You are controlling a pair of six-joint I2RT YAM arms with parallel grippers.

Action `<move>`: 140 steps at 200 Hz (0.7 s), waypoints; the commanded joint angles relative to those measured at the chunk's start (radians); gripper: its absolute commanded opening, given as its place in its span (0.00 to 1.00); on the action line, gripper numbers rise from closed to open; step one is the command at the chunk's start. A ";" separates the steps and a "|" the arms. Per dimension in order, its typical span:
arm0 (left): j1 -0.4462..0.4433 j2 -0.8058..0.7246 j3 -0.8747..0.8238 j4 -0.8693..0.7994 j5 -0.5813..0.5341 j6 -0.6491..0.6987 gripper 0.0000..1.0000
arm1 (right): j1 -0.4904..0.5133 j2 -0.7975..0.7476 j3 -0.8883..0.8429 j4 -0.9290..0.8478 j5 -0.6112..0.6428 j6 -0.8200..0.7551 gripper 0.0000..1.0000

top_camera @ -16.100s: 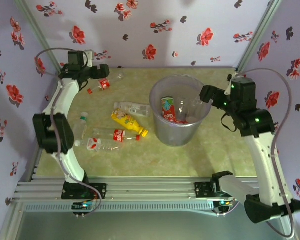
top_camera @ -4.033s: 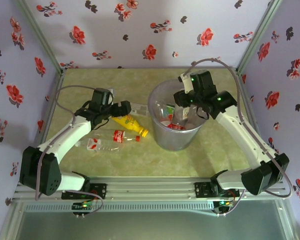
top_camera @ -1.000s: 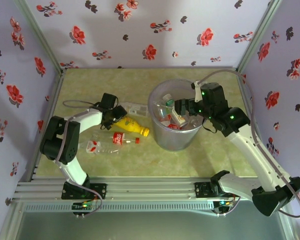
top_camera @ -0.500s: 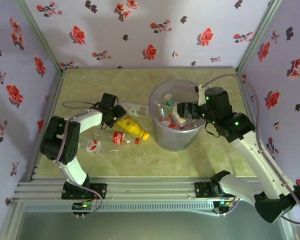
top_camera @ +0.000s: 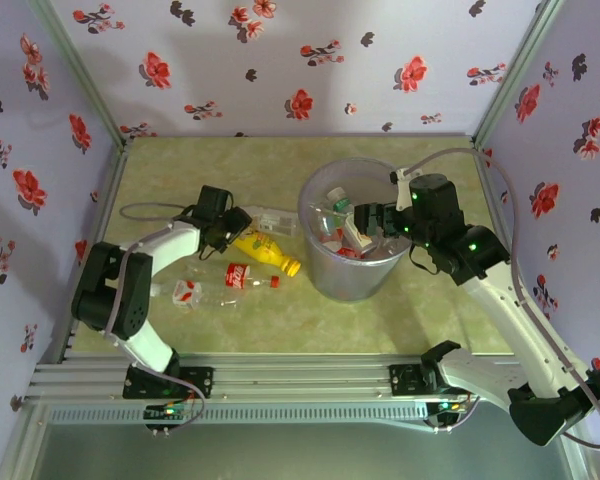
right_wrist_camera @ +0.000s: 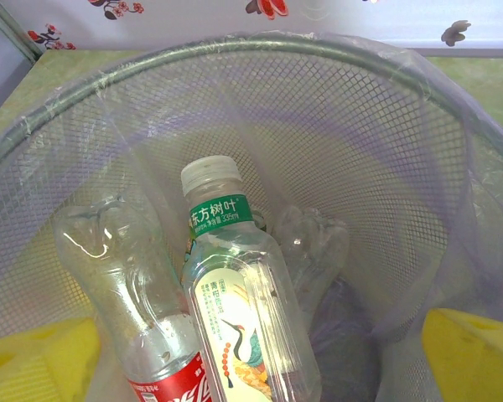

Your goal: Put the plastic bottles in the bin

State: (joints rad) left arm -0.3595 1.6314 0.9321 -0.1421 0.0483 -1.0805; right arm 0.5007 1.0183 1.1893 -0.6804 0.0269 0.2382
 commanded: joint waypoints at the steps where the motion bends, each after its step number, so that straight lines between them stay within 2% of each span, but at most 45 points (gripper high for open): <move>1: 0.012 -0.069 -0.012 0.004 0.020 -0.021 0.50 | -0.010 -0.006 -0.022 -0.022 0.011 0.025 0.99; 54: 0.067 -0.206 -0.057 0.010 0.038 -0.070 0.38 | -0.010 0.012 0.011 -0.003 -0.005 0.016 0.99; 119: 0.176 -0.301 -0.139 0.243 0.264 -0.279 0.14 | -0.003 0.102 0.102 0.080 -0.101 0.020 0.99; 140: 0.189 -0.324 -0.148 0.319 0.292 -0.365 0.06 | 0.006 0.129 0.130 0.135 -0.128 0.038 0.98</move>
State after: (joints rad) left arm -0.1837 1.3548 0.7990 0.0383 0.2512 -1.3117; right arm 0.4992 1.1263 1.2610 -0.6270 -0.0502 0.2455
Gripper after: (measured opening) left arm 0.667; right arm 0.987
